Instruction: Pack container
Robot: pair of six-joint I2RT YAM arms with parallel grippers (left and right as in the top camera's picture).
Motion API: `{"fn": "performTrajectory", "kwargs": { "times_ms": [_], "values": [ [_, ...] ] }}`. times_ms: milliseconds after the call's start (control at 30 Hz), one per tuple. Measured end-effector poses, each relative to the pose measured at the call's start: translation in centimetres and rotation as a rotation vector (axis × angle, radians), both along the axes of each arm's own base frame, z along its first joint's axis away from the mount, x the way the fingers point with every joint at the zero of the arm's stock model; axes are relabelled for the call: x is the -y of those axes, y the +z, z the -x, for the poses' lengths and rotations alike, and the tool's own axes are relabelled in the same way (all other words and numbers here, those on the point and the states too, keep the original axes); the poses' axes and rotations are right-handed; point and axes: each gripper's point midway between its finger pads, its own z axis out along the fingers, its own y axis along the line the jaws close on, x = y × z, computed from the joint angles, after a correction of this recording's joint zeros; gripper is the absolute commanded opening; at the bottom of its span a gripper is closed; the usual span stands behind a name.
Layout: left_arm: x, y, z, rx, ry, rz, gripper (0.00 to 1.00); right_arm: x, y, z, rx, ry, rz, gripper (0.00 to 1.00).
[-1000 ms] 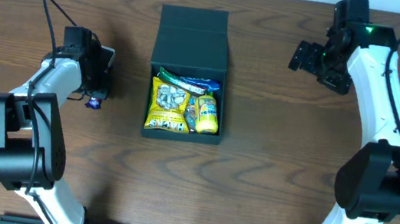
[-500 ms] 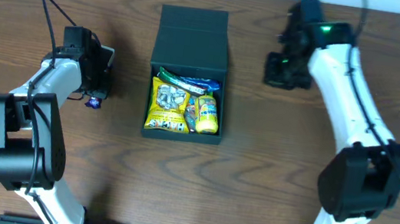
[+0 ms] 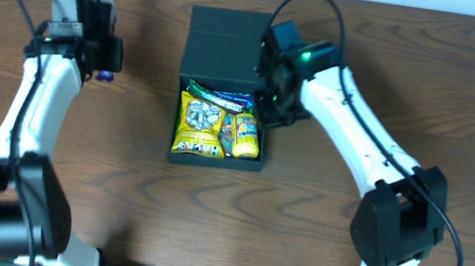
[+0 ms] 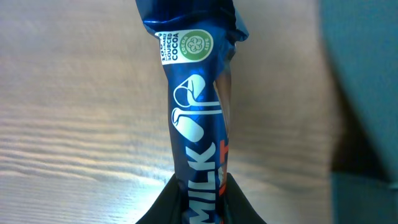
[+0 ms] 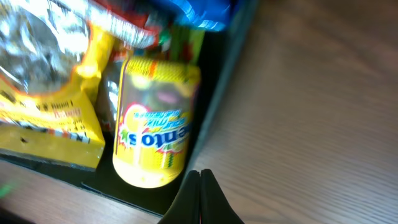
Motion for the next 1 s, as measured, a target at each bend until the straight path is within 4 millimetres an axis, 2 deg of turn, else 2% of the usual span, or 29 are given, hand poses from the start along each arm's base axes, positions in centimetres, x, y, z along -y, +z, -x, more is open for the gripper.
{"fn": "performTrajectory", "kwargs": {
  "times_ms": [33, 133, 367, 667, 1000],
  "values": [
    [0.1, 1.3, 0.0, 0.031, 0.001, 0.002, 0.06, -0.3, -0.6, 0.6, -0.011, 0.016, 0.006, 0.01],
    [0.3, 2.9, 0.2, 0.069, -0.002, 0.01, 0.06, -0.7, -2.3, 1.8, -0.035, 0.047, 0.019, 0.01],
    [0.9, 2.9, 0.3, 0.064, -0.017, 0.044, 0.06, -1.3, -4.1, 3.1, -0.045, 0.081, 0.024, 0.01],
    [1.5, 2.6, 0.7, 0.047, -0.029, 0.073, 0.06, -2.7, -4.4, 3.5, -0.023, 0.13, 0.01, 0.01],
    [2.6, 2.7, 0.8, 0.044, -0.064, 0.121, 0.06, -4.8, -4.0, 2.6, 0.018, 0.178, -0.09, 0.01]
  ]
}}
